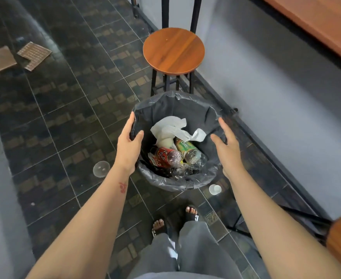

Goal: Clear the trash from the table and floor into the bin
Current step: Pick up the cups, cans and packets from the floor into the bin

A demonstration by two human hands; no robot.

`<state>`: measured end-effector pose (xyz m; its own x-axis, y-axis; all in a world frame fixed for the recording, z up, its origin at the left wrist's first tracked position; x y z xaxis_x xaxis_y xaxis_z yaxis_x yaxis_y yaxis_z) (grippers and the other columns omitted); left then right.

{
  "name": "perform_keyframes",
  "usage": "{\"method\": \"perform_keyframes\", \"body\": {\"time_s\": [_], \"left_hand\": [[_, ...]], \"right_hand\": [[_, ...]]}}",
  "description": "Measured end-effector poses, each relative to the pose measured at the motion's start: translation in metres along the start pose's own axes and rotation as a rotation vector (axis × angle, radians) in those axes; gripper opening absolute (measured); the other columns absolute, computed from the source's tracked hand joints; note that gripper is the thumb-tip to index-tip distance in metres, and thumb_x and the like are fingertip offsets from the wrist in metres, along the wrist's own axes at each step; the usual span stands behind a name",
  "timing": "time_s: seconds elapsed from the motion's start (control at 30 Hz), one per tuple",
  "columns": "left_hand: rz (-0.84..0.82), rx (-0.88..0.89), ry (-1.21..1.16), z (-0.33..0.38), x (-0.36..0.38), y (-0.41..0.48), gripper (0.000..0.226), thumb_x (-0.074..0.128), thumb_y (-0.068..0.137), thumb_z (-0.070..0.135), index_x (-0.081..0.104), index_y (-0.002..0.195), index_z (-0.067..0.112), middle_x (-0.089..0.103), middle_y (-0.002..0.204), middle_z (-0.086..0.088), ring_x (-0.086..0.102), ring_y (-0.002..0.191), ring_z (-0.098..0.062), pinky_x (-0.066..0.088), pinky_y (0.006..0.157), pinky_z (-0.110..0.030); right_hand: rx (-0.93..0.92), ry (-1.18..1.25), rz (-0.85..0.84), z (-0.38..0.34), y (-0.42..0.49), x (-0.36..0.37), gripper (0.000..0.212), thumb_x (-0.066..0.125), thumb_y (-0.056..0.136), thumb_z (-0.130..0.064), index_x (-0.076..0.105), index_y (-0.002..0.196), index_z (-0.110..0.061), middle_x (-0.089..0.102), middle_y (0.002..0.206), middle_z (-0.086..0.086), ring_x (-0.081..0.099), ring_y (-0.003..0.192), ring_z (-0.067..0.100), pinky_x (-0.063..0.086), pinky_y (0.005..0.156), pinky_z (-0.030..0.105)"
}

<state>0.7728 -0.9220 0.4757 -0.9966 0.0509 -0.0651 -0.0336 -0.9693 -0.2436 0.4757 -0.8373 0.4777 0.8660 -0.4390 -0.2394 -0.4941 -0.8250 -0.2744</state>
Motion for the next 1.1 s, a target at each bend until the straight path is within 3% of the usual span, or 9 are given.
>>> {"method": "perform_keyframes", "body": {"time_s": [0.27,0.63,0.83,1.0,1.1], "left_hand": [[0.141,-0.07,0.083,-0.099,-0.01,0.001,0.061,0.053,0.101,0.007,0.035,0.154,0.033,0.038,0.156,0.016,0.034,0.141,0.001,0.028,0.119,-0.029],[0.271,-0.109,0.113,-0.302,-0.013,0.069,0.063,0.056,0.1,0.01,0.035,0.153,0.035,0.038,0.156,0.016,0.034,0.142,0.0,0.029,0.119,-0.032],[0.319,-0.104,0.113,-0.403,-0.021,0.12,0.064,0.056,0.099,0.008,0.035,0.153,0.036,0.038,0.156,0.016,0.034,0.142,-0.001,0.03,0.119,-0.035],[0.368,-0.066,0.079,-0.459,-0.025,0.167,0.064,0.056,0.099,0.005,0.036,0.153,0.033,0.039,0.156,0.013,0.035,0.142,-0.003,0.03,0.119,-0.034],[0.391,-0.015,0.071,-0.477,-0.023,0.198,0.065,0.054,0.098,0.001,0.037,0.153,0.031,0.039,0.155,0.012,0.037,0.141,-0.001,0.031,0.117,-0.028]], "right_hand": [[0.082,-0.056,-0.15,0.088,0.034,0.039,0.054,0.057,0.096,-0.02,0.043,0.14,-0.048,0.034,0.152,-0.018,0.029,0.136,0.0,0.024,0.109,0.025],[0.053,-0.134,-0.267,0.256,0.142,0.124,0.053,0.058,0.093,-0.016,0.048,0.138,-0.042,0.042,0.145,-0.023,0.033,0.133,-0.005,0.025,0.117,0.029],[0.017,-0.118,-0.277,0.336,0.193,0.175,0.052,0.057,0.094,-0.012,0.049,0.14,-0.034,0.043,0.141,-0.019,0.034,0.127,-0.007,0.025,0.107,0.016],[-0.026,-0.131,-0.268,0.384,0.237,0.212,0.052,0.058,0.093,-0.017,0.049,0.137,-0.044,0.044,0.132,-0.027,0.037,0.125,-0.006,0.027,0.108,0.02],[-0.081,-0.125,-0.264,0.403,0.266,0.23,0.053,0.057,0.093,-0.019,0.048,0.137,-0.045,0.042,0.139,-0.025,0.035,0.123,-0.008,0.027,0.109,0.022]]}}
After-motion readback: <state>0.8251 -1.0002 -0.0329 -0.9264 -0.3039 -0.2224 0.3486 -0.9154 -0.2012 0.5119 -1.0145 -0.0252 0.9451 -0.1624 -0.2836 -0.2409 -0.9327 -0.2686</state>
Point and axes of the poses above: each hand's wrist, its own y-axis towards the middle knuckle, its own x-axis out of the palm, z = x × y, the point moved 10 cm from there along y, towards the middle knuckle
